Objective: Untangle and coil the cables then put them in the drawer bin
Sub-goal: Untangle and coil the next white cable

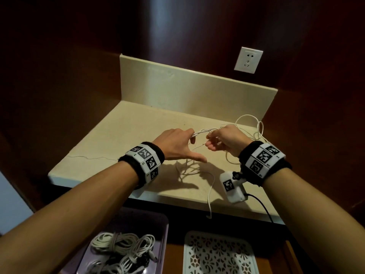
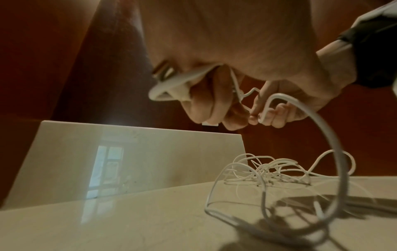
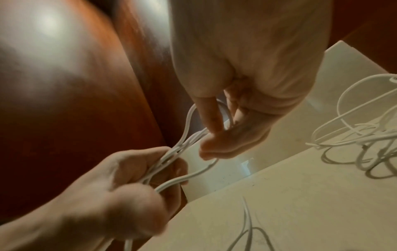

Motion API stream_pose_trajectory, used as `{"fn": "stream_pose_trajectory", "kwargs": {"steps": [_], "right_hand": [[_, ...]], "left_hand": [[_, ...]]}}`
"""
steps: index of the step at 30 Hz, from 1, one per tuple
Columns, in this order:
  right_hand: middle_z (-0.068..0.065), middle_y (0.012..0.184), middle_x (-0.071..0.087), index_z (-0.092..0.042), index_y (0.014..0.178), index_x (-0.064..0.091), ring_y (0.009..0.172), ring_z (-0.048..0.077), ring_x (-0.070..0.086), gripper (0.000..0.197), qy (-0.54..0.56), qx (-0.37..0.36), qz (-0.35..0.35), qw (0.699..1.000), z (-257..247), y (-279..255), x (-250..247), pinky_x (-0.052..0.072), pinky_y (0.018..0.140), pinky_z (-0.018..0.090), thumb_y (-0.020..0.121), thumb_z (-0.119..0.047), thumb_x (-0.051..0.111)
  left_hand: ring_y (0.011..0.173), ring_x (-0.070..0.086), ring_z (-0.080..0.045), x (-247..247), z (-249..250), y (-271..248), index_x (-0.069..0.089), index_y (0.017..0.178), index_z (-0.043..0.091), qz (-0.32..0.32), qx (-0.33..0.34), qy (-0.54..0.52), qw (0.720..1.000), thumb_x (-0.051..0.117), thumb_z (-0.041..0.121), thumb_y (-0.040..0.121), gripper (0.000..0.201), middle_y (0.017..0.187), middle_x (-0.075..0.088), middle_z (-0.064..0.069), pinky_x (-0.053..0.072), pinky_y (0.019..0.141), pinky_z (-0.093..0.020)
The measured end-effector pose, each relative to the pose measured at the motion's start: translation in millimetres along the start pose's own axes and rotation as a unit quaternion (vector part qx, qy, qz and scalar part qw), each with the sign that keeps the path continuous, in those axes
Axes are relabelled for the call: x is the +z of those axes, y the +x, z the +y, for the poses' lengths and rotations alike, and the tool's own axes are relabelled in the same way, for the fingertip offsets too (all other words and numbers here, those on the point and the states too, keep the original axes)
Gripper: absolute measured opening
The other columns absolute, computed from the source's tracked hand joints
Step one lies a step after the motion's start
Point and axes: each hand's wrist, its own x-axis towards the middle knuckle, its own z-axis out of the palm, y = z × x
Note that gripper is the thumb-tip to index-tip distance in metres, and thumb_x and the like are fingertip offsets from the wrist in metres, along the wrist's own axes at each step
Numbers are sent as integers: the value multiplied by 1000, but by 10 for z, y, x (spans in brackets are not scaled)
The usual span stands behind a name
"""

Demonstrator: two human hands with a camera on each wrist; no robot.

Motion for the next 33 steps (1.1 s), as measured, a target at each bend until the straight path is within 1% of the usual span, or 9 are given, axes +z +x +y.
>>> {"fn": "stream_pose_trajectory", "kwargs": {"steps": [6, 8, 11, 15, 18, 22, 26, 29, 33], "right_hand": [[19, 67, 63, 7, 89, 60, 52, 23, 58, 11, 9, 5, -20, 1000, 24, -24, -26, 54, 50, 25, 94, 1, 52], [19, 68, 63, 7, 89, 61, 54, 24, 57, 13, -14, -8, -29, 999, 51, -33, -51, 54, 51, 27, 95, -1, 54], [20, 69, 65, 7, 87, 62, 55, 25, 59, 16, -62, -22, -37, 997, 85, -27, -101, 55, 53, 29, 95, -4, 56], [17, 93, 71, -1, 100, 65, 81, 27, 67, 12, -284, -99, 7, 954, 107, 51, -100, 58, 77, 40, 90, -6, 60], [10, 130, 58, -13, 141, 42, 116, 23, 57, 64, -350, -153, 4, 924, 78, 7, -46, 49, 97, 39, 83, -3, 65], [8, 151, 33, -20, 153, 14, 138, 24, 34, 98, -441, -239, -18, 865, 71, -58, 14, 31, 113, 44, 76, -12, 74], [3, 136, 52, -20, 144, 35, 130, 21, 43, 71, -510, -232, -81, 824, 61, -51, 133, 25, 108, 41, 83, -32, 71], [-2, 98, 53, -20, 103, 49, 101, 25, 53, 12, -580, -244, -88, 772, 85, -15, 249, 31, 93, 39, 95, -29, 51], [8, 93, 59, -17, 97, 49, 89, 31, 54, 17, -544, -244, -84, 798, 146, 64, 195, 42, 80, 38, 99, -21, 33]], "left_hand": [[91, 59, -27, 55, -102, -8, 51, 114, 21, 2, -24, 20, 1000, 58, 32, 87, 29, 97, 64, -4, 40, 68, -33], [89, 59, -27, 37, -136, -19, 57, 107, 19, 1, -29, -14, 999, 56, 30, 91, 19, 95, 66, -4, 44, 71, -34], [65, 57, -17, -13, -156, -54, 66, 86, 16, 15, -25, -147, 989, 56, 31, 95, 20, 68, 65, 5, 42, 62, -28], [59, 53, -15, -56, -95, -32, 72, 95, 17, 20, -22, -177, 984, 54, 31, 97, 23, 62, 60, 3, 41, 64, -30], [83, 58, -22, -90, -84, -13, 72, 102, 19, 20, -14, -109, 994, 50, 33, 98, 25, 85, 65, -3, 43, 76, -35], [89, 59, -26, -110, -131, -2, 70, 104, 18, 9, -14, -52, 999, 49, 34, 98, 27, 94, 69, -7, 44, 77, -35], [89, 58, -28, -109, -111, 3, 68, 101, 15, 6, -1, -14, 1000, 49, 32, 98, 25, 95, 69, -9, 37, 68, -32], [77, 52, -24, -118, -93, -3, 68, 94, 15, 19, 1, -12, 1000, 50, 32, 98, 26, 88, 68, -9, 34, 65, -32], [70, 51, -22, -130, -171, -53, 70, 87, 13, 55, -21, -84, 995, 56, 35, 94, 27, 71, 59, -3, 34, 63, -34]]}}
